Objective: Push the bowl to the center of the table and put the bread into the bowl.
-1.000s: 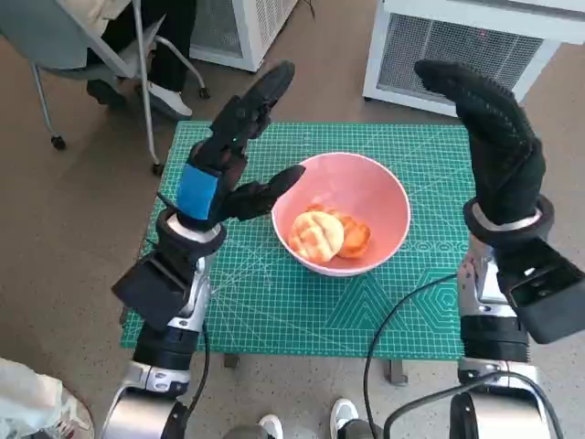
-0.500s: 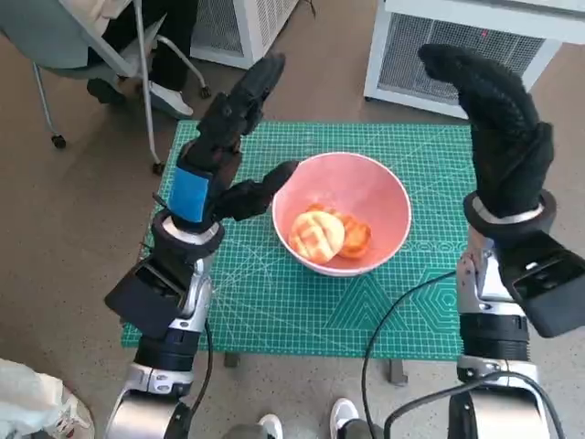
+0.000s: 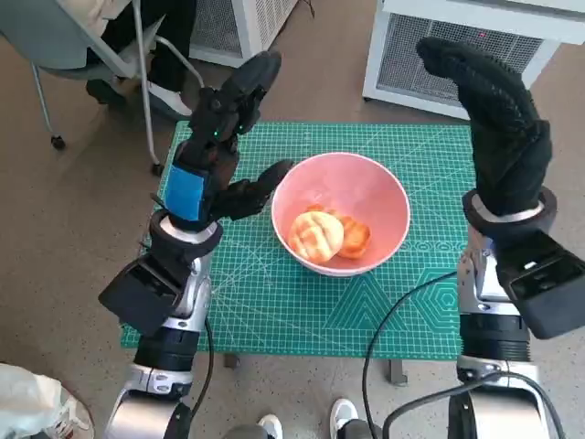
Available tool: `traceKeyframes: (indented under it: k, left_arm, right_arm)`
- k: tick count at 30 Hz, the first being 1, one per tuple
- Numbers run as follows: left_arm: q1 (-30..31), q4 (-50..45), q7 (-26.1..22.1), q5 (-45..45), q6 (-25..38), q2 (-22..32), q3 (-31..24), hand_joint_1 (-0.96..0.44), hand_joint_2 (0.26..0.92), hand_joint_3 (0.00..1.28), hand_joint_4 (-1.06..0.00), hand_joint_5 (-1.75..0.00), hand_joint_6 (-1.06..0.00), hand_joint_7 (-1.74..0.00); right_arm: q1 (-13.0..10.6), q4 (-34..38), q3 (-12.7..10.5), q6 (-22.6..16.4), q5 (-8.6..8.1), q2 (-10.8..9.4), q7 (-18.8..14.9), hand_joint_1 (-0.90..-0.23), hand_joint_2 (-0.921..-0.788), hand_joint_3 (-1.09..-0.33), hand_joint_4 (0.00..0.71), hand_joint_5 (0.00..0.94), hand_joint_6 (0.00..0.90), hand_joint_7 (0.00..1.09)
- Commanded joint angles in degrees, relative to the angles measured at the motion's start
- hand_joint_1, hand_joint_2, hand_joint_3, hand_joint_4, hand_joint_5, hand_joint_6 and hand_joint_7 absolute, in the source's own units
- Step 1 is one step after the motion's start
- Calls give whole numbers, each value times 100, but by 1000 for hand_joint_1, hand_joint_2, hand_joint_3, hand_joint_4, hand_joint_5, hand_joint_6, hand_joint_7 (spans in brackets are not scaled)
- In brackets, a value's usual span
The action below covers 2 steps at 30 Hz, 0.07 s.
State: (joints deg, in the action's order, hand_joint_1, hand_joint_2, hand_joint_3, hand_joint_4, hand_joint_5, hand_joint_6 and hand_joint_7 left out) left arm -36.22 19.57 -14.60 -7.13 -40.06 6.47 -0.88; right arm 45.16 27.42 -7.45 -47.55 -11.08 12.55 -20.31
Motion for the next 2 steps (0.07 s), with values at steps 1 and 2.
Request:
traceKeyframes:
  k: [1,2]
  left_arm:
    - [-106,-23,-19,9,-19,19,-44,-453,921,376,-258,0,-126,-486]
    - [-122,-20,-10,24,-21,27,-49,-451,921,376,-256,0,-125,-488]
  right_arm:
    - [-51,-20,17,65,67,-3,52,-539,-921,-735,287,0,207,261]
    - [-53,-19,19,63,75,0,54,-538,-921,-735,287,0,207,261]
